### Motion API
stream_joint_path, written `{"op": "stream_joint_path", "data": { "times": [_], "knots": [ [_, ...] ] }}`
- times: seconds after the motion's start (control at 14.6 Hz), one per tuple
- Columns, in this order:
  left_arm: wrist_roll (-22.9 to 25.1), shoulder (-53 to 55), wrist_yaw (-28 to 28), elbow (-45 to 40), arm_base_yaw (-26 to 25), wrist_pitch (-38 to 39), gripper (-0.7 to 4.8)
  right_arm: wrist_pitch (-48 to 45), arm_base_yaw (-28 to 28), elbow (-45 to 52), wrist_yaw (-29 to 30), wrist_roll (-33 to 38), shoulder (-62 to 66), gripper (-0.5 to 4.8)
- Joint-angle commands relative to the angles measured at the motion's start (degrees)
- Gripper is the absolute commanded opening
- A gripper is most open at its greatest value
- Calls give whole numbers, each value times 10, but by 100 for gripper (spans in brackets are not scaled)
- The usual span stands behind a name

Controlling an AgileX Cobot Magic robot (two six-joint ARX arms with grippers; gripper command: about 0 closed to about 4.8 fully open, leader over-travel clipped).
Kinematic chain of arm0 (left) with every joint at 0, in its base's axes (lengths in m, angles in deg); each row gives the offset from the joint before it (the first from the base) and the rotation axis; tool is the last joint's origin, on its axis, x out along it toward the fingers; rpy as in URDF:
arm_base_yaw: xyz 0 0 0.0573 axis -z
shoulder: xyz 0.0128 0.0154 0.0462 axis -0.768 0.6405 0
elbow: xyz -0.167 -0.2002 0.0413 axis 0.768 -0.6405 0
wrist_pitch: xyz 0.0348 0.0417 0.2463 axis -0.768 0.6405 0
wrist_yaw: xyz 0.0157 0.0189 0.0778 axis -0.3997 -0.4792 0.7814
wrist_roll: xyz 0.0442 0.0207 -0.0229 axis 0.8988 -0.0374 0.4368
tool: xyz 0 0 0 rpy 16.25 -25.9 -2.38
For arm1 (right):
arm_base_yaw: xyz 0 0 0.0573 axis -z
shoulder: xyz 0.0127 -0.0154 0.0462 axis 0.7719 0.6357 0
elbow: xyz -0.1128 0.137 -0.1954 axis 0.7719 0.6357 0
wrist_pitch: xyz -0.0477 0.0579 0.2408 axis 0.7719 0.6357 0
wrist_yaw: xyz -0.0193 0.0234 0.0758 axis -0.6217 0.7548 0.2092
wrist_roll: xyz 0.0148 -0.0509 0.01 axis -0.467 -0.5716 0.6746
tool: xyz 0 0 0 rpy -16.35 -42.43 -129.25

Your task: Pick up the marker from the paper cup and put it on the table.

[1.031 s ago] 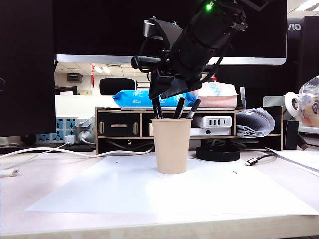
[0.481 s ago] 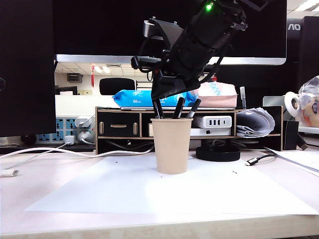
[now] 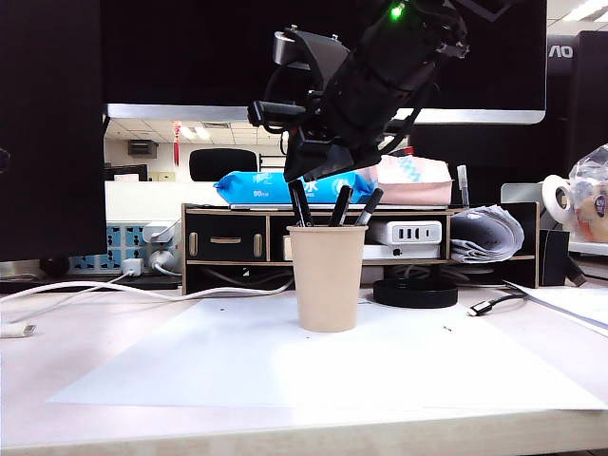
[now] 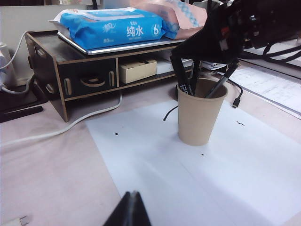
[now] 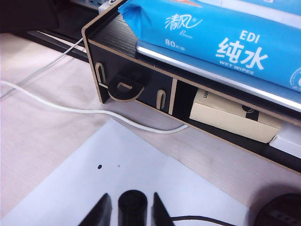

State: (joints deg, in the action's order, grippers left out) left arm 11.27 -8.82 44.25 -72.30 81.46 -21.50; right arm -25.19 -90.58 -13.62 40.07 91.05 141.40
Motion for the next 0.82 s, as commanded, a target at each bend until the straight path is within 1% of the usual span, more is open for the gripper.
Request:
{"op": "stream_joint_path", "data": {
  "times": [0.07, 0.14, 0.48, 0.55, 0.62, 0.82],
  "knots": [
    [0, 0, 0, 0, 0, -7, -4, -10, -1, -2, -2, 2, 8, 143],
    [0, 0, 0, 0, 0, -7, -4, -10, -2, -2, -2, 2, 12, 151],
    [0, 0, 0, 0, 0, -7, -4, -16, -1, -2, -5, 3, 15, 148],
    [0, 0, 0, 0, 0, -7, -4, -17, -1, -2, -5, 3, 15, 133],
    [0, 0, 0, 0, 0, -7, -4, -27, -1, -2, -11, 3, 15, 93],
    [0, 0, 0, 0, 0, -7, -5, -31, -1, -2, -13, 3, 15, 93]
  ]
}}
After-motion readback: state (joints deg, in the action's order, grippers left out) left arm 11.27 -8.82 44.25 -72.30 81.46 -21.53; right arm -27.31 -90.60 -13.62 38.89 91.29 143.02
